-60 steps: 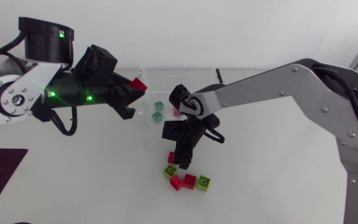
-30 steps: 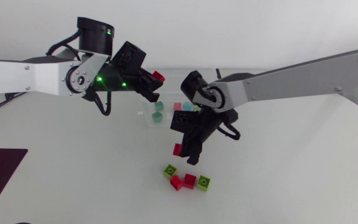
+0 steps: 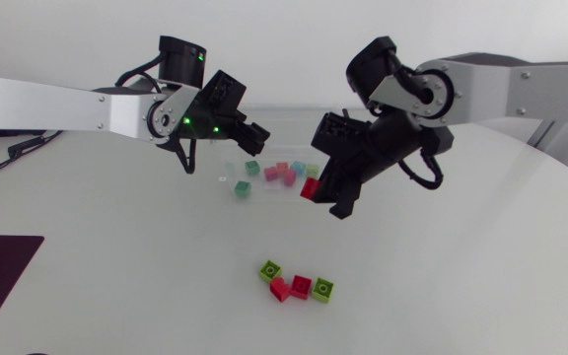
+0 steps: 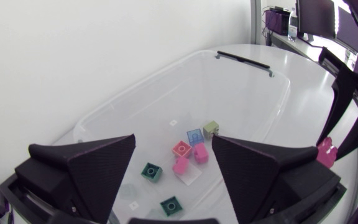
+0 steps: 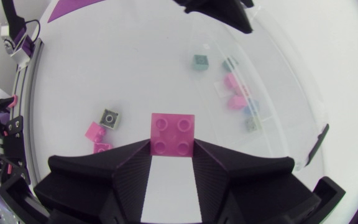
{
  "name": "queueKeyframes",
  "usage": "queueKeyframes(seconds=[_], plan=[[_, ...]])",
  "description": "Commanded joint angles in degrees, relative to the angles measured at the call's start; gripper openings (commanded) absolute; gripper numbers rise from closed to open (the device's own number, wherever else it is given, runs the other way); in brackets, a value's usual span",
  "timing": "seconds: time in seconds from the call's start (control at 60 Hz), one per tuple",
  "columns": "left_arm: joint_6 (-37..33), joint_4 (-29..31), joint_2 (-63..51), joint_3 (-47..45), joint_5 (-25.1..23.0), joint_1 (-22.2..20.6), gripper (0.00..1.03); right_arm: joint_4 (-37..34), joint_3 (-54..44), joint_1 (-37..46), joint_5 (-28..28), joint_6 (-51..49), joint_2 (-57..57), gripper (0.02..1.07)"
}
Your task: Pick up the duplo bricks and place them in the container
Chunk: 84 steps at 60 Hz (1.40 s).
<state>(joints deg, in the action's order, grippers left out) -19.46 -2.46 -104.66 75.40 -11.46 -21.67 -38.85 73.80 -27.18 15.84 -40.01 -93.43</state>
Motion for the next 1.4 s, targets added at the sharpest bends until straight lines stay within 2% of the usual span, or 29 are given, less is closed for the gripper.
queueKeyframes(seconds=[0.0, 0.117, 0.283, 0.383, 0.6, 0.9, 0.95, 0.983, 1.0, 1.05, 1.083, 1.183, 1.383], plan=[[0.4, 0.2, 5.0, -2.4, 0.4, 1.2, 0.98, -0.7, 2.8, 1.2, 0.0, 1.8, 1.8, 0.3], [-2.2, 1.0, 14.3, -10.2, -1.5, 1.6, 0.98, 0.3, 5.7, 2.6, 0.0, 4.1, 2.6, 0.3], [-8.7, 7.5, 26.4, -20.5, -5.5, 1.6, 0.98, 4.7, 9.5, 4.0, 0.0, 8.6, 1.9, 0.3], [-13.1, 9.8, 29.7, -25.2, -6.9, 1.5, 0.98, 6.2, 11.6, 4.3, -0.4, 11.0, 0.4, 0.3], [-21.3, 12.5, 29.0, -32.4, -9.8, -1.0, 0.98, 11.8, 16.3, 4.8, -3.8, 15.8, -5.3, 0.3], [-29.4, 13.2, 20.0, -32.1, -10.9, -6.2, 0.97, 14.9, 24.4, 5.2, -7.0, 20.4, -17.3, 0.32], [-30.8, 12.8, 17.3, -31.3, -10.9, -6.8, 0.96, 15.6, 26.0, 5.3, -8.0, 21.3, -19.6, 0.43], [-31.9, 12.7, 15.9, -30.7, -10.9, -6.9, 0.96, 15.5, 27.2, 5.4, -8.3, 21.6, -20.9, 0.54], [-32.3, 12.7, 15.1, -30.4, -10.9, -7.0, 0.96, 15.3, 28.0, 5.4, -8.6, 21.6, -21.6, 0.64], [-33.4, 12.7, 13.5, -30.0, -10.9, -7.4, 0.96, 14.9, 29.0, 5.4, -9.3, 21.6, -22.4, 0.84], [-34.4, 12.6, 12.7, -29.8, -10.9, -8.0, 0.96, 14.9, 29.1, 5.4, -9.8, 21.8, -22.1, 0.91], [-36.5, 12.3, 11.3, -29.5, -10.9, -9.1, 0.93, 14.9, 27.7, 5.6, -9.9, 22.1, -19.4, 0.97], [-40.7, 12.2, 7.4, -27.0, -10.9, -10.9, 0.91, 15.2, 17.8, 5.7, -8.2, 20.4, -10.5, 0.97]])
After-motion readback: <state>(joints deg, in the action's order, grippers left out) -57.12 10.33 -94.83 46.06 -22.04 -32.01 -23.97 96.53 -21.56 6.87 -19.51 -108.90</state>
